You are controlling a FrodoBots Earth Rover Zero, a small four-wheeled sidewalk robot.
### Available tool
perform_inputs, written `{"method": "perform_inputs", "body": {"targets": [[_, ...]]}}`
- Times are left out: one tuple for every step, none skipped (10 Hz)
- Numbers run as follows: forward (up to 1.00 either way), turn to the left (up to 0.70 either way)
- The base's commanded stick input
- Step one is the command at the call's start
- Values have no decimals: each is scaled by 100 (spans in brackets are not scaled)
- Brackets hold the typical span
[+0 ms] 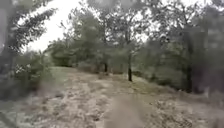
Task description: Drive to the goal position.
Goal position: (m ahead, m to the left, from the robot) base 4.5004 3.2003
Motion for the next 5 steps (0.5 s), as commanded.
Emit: {"method": "perform_inputs", "body": {"targets": [[70,35],[70,34],[70,32],[70,13],[70,0]]}}
